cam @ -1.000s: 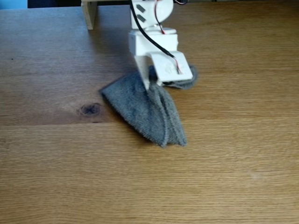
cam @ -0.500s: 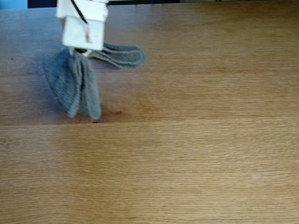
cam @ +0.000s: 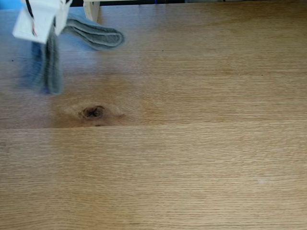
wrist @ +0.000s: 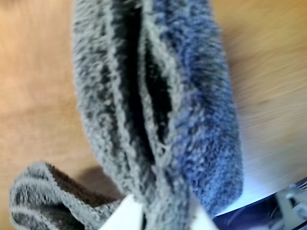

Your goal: Clean the area in front of the robot

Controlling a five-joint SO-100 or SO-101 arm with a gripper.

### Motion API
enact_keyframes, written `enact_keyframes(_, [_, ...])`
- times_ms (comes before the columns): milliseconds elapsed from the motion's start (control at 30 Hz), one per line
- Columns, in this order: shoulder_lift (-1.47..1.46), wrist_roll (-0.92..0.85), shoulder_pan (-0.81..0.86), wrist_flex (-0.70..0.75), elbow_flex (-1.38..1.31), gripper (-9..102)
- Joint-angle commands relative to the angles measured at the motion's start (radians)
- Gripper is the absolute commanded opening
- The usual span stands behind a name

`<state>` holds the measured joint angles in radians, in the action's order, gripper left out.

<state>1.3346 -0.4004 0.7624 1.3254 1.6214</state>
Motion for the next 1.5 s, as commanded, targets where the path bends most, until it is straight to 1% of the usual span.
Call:
enact_keyframes(0, [-0.074,0.015,0.028,-0.012,-0.025,0])
enact_keyframes(167, [-0.127,0.025,0.021,-0.114,-0.025,0])
enact_keyframes(300, [-0.137,0.026,0.017,-0.132,-0.026,0])
enact_keyframes(333, [-0.138,0.025,0.018,-0.132,-0.026,1])
enact_keyframes(400, [-0.137,0.026,0.023,-0.120,-0.026,16])
enact_keyframes(500, [-0.104,0.026,0.017,-0.117,-0.026,30])
enact_keyframes(633, [-0.014,0.040,-0.040,-0.114,-0.026,33])
enact_keyframes(700, [0.040,0.058,-0.086,-0.089,-0.026,34])
enact_keyframes(867, [0.186,0.144,-0.284,0.011,-0.026,31])
enact_keyframes(900, [0.212,0.164,-0.334,0.029,-0.026,29])
enact_keyframes(1000, [0.270,0.224,-0.482,0.035,-0.026,17])
enact_keyframes(1167, [0.328,0.284,-0.638,0.028,-0.025,0])
enact_keyframes(1367, [0.417,0.399,-0.710,0.061,0.002,0])
enact_keyframes(1467, [0.537,0.426,-0.703,0.008,0.120,0])
